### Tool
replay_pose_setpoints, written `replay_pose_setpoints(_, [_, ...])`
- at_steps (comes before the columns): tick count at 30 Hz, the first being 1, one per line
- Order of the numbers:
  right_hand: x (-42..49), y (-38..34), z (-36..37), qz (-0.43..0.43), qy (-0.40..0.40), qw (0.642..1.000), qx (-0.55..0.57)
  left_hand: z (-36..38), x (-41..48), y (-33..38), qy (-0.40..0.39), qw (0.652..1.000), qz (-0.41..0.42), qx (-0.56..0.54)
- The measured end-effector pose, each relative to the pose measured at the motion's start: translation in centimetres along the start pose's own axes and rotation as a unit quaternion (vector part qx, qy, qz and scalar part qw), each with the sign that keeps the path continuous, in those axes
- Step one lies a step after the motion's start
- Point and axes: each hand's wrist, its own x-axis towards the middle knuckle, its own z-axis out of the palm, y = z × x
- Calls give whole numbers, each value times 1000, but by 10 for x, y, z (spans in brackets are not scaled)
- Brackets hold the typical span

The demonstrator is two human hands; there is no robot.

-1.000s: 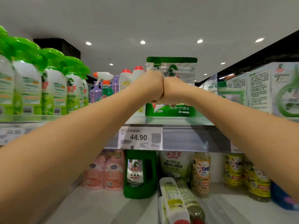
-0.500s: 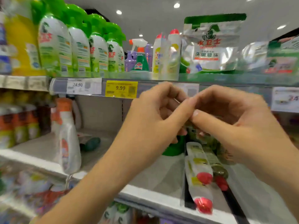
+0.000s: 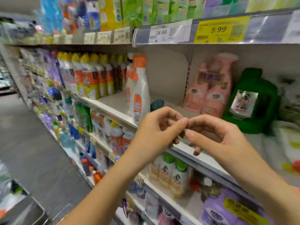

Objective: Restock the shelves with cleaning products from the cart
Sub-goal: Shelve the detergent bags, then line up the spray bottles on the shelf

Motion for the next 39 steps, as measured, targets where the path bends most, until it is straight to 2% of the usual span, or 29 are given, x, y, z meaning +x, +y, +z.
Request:
replay_pose_setpoints(4, [43,25,38,23,10,1000,-14,-46,13,-32,24,999,-11,-23])
replay_pose_setpoints(11, [129,77,106,28,114,993,-9,-146,59,-91,77,996,-24,-21])
replay_pose_setpoints(14, [157,98,121,50,152,987,0,-176,83,-116,88,996,-25,3])
replay_pose_setpoints(19, [187,119,127,74,224,970,-50,-207,136,-159,82,995,-51,29])
replay_pose_setpoints(24, [191,132,123,79,182,977,-82,-208,195,-203,38,996,-74,35])
replay_pose_setpoints(30, [202,154,91,97,159,982,-17,-209,234,-240,-45,991,-122,-20])
replay_pose_setpoints(39, [207,154,84,113,154,981,-24,-209,240,-240,-46,989,-130,-54])
